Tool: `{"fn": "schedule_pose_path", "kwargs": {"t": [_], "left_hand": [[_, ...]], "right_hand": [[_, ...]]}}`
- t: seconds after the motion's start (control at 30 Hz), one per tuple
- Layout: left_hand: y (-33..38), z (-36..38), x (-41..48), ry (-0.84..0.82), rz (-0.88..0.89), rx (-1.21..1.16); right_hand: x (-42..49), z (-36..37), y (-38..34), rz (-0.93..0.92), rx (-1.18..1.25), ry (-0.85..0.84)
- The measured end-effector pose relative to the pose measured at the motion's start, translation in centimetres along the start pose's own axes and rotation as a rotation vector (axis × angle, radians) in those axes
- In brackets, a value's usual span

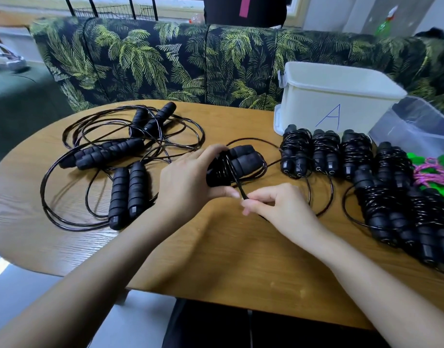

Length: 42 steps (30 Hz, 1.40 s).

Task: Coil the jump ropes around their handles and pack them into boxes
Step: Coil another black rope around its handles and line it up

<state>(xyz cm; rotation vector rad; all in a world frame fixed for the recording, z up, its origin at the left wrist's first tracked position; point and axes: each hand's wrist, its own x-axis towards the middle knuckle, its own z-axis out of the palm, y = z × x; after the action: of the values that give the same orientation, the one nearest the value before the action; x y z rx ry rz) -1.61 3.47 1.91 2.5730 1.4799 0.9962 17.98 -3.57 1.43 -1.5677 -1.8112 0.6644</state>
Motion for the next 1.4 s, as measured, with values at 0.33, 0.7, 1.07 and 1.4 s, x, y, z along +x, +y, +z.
{"fn": "schedule_pose_path", "kwargs": {"t": [0.33, 0.7, 1.07, 1.4], "left_hand": [[0.4, -0.4, 0.0, -0.144, -0.156, -0.281], [-0.6, 0.6, -0.1, -0.308, -0.195, -0.562], [0.0, -2.0, 1.2, -0.117, -0.095, 0.060], [-0.4, -1.1, 1.5, -0.182, -0.059, 0.168]], "right_hand": [[2.2, 1.8, 0.6, 0.140, 0.155, 0.218], [2.4, -1.4, -0.1, -0.174, -0.452, 0.458], [-0.2, -0.2, 1.5, -0.008, 0.080, 0.195], [-1.7, -1.7, 0.1, -0.096, -0.290, 0.078]]}}
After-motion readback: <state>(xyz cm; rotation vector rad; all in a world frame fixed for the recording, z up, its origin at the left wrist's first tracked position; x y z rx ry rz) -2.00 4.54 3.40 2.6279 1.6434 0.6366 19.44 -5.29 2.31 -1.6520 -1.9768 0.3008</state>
